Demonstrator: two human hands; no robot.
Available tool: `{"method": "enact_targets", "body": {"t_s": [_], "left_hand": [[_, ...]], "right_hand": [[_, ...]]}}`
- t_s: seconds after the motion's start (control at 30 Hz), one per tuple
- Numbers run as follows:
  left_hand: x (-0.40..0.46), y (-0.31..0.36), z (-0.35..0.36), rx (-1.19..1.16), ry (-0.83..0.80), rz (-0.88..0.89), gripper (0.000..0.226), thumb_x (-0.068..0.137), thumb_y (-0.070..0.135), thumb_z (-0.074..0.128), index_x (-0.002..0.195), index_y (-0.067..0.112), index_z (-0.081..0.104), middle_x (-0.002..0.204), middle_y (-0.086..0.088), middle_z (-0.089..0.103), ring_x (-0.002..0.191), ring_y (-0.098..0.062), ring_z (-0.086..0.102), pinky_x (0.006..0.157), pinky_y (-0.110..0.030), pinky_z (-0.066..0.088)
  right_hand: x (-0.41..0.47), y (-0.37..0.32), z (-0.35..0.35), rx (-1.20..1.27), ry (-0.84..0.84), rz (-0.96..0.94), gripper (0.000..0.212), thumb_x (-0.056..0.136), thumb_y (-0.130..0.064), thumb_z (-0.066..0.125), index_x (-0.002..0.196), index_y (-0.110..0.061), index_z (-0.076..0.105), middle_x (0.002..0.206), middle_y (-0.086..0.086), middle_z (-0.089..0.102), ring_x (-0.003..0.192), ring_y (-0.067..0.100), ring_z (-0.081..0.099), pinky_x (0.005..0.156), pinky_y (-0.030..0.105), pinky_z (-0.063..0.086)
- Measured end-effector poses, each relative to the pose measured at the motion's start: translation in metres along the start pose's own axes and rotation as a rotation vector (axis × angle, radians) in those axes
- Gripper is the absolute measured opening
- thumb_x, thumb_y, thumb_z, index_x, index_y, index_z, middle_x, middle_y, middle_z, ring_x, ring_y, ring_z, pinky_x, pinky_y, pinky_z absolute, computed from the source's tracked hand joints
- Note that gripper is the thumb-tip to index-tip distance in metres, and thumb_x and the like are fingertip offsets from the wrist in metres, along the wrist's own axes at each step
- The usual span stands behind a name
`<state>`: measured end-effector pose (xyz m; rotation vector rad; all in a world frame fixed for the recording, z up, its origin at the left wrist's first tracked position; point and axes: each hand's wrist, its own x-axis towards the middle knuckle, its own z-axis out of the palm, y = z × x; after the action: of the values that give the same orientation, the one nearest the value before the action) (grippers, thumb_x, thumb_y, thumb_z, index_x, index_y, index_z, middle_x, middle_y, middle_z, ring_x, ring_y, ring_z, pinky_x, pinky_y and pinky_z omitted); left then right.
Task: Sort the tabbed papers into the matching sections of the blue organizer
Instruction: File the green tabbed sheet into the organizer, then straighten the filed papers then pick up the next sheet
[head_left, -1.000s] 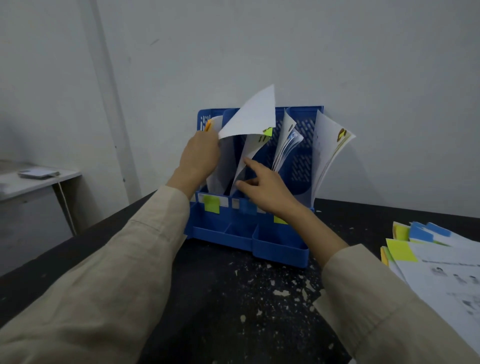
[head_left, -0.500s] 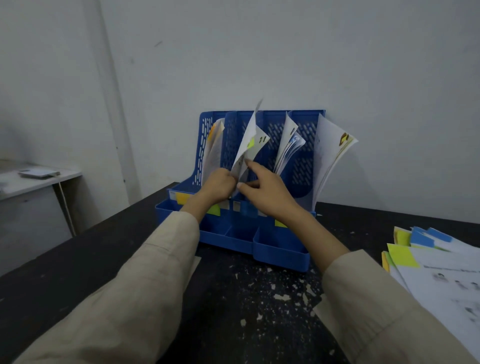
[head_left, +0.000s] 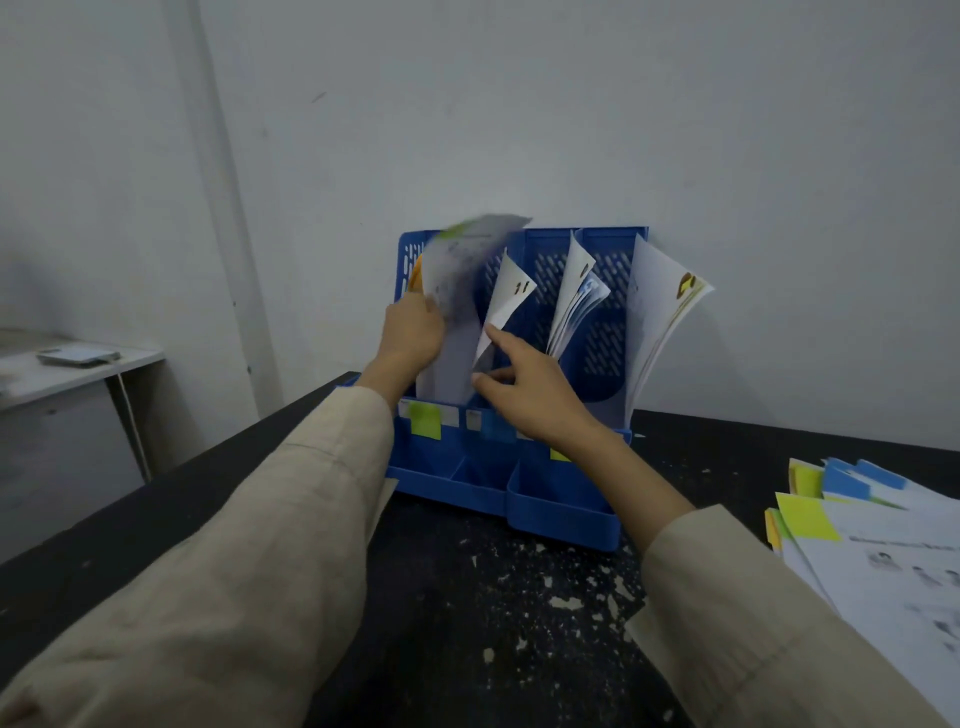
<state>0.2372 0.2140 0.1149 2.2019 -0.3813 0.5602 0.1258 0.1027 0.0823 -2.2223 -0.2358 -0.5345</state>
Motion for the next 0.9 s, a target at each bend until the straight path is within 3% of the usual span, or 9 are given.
{"method": "enact_targets", "body": {"t_s": [0.1, 0.23, 0.3, 0.33, 0.4, 0.47, 0.6, 0.8, 0.9], "left_hand": [[0.004, 0.002, -0.006, 0.039, 0.079, 0.067, 0.026, 0.101, 0.009, 0.030, 0.102, -0.005, 0.053, 0.099, -0.026, 0.057, 0.086, -0.037, 0.054, 0.057, -0.023, 0.032], [0.002, 0.006, -0.008, 0.012, 0.080, 0.175, 0.035, 0.099, 0.005, 0.032, 0.133, 0.005, 0.040, 0.105, -0.020, 0.057, 0.090, -0.034, 0.056, 0.061, -0.020, 0.032], [-0.001, 0.007, -0.003, 0.082, -0.017, 0.164, 0.046, 0.098, 0.002, 0.032, 0.143, 0.007, 0.030, 0.092, -0.016, 0.055, 0.081, -0.031, 0.054, 0.060, -0.022, 0.028], [-0.003, 0.007, 0.000, 0.104, -0.066, 0.160, 0.041, 0.097, 0.000, 0.032, 0.138, 0.003, 0.037, 0.089, -0.017, 0.055, 0.078, -0.032, 0.052, 0.060, -0.024, 0.027], [-0.007, 0.005, 0.005, 0.112, -0.140, 0.159, 0.024, 0.098, 0.002, 0.033, 0.094, -0.003, 0.056, 0.084, -0.022, 0.055, 0.079, -0.035, 0.053, 0.061, -0.029, 0.030], [-0.012, 0.004, 0.009, -0.027, -0.217, 0.116, 0.035, 0.100, 0.010, 0.033, 0.069, 0.004, 0.048, 0.072, -0.015, 0.052, 0.067, -0.027, 0.050, 0.060, -0.029, 0.033], [-0.018, 0.002, 0.021, -0.247, -0.290, 0.040, 0.032, 0.100, 0.015, 0.033, 0.081, 0.003, 0.055, 0.077, -0.016, 0.056, 0.071, -0.021, 0.050, 0.069, -0.031, 0.039], [-0.025, -0.013, 0.024, -0.249, -0.422, -0.038, 0.037, 0.096, 0.005, 0.036, 0.061, 0.007, 0.048, 0.060, -0.010, 0.048, 0.056, -0.018, 0.042, 0.056, -0.029, 0.032], [-0.023, -0.013, 0.018, -0.285, -0.490, -0.093, 0.020, 0.091, 0.010, 0.042, 0.082, 0.001, 0.057, 0.075, -0.016, 0.055, 0.068, -0.024, 0.048, 0.063, -0.032, 0.036]], "right_hand": [[0.001, 0.000, 0.000, 0.006, 0.000, 0.002, 0.063, 0.095, -0.016, 0.052, 0.150, -0.014, 0.020, 0.154, 0.004, 0.027, 0.131, 0.023, 0.042, 0.106, 0.034, 0.036], [0.000, 0.001, 0.000, -0.002, -0.004, 0.012, 0.063, 0.095, -0.016, 0.051, 0.150, -0.015, 0.020, 0.152, 0.005, 0.030, 0.129, 0.023, 0.043, 0.105, 0.037, 0.038], [0.000, 0.001, 0.000, -0.011, -0.008, 0.009, 0.062, 0.096, -0.016, 0.051, 0.150, -0.015, 0.020, 0.152, 0.005, 0.030, 0.128, 0.023, 0.045, 0.104, 0.037, 0.039], [0.000, 0.001, 0.000, -0.012, -0.007, 0.008, 0.062, 0.096, -0.016, 0.051, 0.150, -0.016, 0.020, 0.152, 0.005, 0.030, 0.127, 0.023, 0.045, 0.103, 0.037, 0.039], [0.001, 0.001, 0.000, -0.008, -0.006, 0.007, 0.063, 0.096, -0.016, 0.051, 0.150, -0.016, 0.020, 0.152, 0.006, 0.031, 0.127, 0.024, 0.045, 0.103, 0.038, 0.040], [0.001, 0.000, 0.000, -0.003, -0.003, 0.004, 0.063, 0.095, -0.015, 0.051, 0.150, -0.015, 0.020, 0.152, 0.005, 0.030, 0.128, 0.023, 0.045, 0.103, 0.036, 0.040], [0.001, -0.001, -0.001, -0.006, 0.021, -0.020, 0.061, 0.095, -0.013, 0.052, 0.149, -0.015, 0.023, 0.147, 0.006, 0.038, 0.116, 0.020, 0.053, 0.090, 0.025, 0.042], [0.000, 0.002, 0.000, 0.012, 0.020, -0.007, 0.062, 0.095, -0.014, 0.053, 0.149, -0.014, 0.023, 0.154, 0.005, 0.028, 0.131, 0.021, 0.043, 0.104, 0.033, 0.039], [0.000, 0.002, 0.000, 0.010, 0.023, -0.009, 0.061, 0.094, -0.014, 0.053, 0.148, -0.013, 0.024, 0.153, 0.006, 0.029, 0.131, 0.023, 0.042, 0.106, 0.035, 0.038]]}}
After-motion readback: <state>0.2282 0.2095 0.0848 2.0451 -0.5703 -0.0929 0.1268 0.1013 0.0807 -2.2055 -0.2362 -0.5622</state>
